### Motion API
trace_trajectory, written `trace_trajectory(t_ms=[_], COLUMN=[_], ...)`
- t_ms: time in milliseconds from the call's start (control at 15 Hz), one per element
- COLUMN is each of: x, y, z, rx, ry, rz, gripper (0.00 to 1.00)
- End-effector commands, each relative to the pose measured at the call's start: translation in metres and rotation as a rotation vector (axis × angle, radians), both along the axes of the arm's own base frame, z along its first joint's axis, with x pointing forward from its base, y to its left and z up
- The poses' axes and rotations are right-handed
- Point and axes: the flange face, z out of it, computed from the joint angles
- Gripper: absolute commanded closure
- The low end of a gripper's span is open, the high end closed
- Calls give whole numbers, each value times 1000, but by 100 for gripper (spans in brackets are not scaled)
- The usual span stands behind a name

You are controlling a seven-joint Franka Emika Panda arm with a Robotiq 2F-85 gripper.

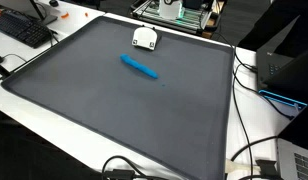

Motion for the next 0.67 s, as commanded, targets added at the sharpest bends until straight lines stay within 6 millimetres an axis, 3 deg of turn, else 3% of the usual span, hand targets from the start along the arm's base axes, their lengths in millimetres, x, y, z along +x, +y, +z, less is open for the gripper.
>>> trace_trajectory(t_ms=[0,267,600], x=[-1,-1,30], y=[1,2,44], z=[-2,-6,-26], rx=[3,6,119], ry=[7,16,88], rz=[1,2,-99], gripper=[0,0,0])
